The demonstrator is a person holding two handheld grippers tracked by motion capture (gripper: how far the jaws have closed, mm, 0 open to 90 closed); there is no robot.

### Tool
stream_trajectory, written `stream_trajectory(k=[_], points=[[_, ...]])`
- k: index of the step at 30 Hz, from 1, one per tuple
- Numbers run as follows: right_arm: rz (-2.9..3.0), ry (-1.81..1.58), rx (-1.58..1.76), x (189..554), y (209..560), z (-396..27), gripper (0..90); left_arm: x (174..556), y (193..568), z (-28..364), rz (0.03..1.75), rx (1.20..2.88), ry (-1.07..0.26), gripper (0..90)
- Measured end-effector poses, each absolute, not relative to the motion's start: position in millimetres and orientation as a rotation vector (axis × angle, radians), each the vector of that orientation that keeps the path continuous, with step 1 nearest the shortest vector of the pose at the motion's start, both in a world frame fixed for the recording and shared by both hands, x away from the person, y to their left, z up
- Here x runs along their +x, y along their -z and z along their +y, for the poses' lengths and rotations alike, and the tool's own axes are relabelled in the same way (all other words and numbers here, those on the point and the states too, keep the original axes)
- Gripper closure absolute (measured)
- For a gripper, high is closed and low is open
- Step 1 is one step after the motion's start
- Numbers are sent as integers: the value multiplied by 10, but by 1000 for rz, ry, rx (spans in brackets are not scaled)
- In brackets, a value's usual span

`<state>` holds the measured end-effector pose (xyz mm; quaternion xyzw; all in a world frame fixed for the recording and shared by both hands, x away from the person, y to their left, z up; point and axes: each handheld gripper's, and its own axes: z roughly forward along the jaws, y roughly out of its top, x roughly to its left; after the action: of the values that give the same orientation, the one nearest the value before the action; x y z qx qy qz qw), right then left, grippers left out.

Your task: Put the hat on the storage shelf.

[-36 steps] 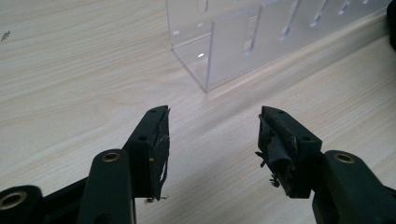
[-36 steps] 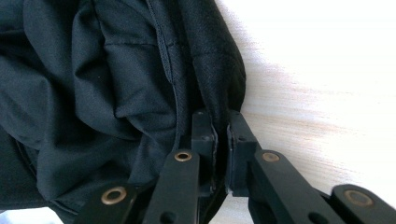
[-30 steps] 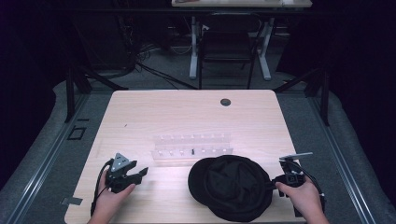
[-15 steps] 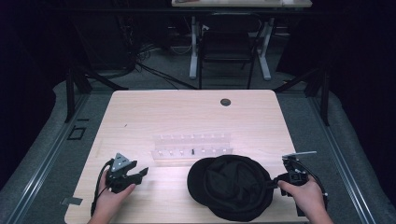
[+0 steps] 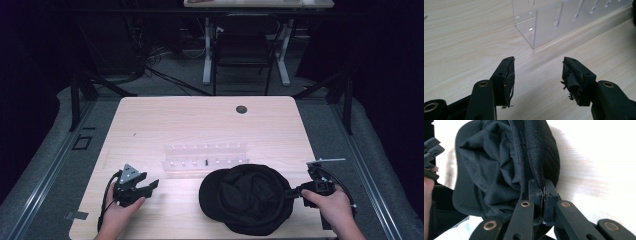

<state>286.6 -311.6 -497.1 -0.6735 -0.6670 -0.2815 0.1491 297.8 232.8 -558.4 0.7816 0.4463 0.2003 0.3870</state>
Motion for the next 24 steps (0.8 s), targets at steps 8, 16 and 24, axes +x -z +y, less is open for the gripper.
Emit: stream_trajectory(k=[8, 16, 24], points=[[-1898, 845, -1872, 2860, 4844, -3144, 878, 2980, 5584, 2334, 1139, 1984, -506, 424], [-1844, 947, -1845, 2832, 4625, -3083, 878, 2984, 5588, 2336, 1141, 1983, -502, 424], [-1819, 1013, -1799, 2832, 4451, -3032, 879, 2985, 5588, 2338, 1145, 1982, -498, 425]])
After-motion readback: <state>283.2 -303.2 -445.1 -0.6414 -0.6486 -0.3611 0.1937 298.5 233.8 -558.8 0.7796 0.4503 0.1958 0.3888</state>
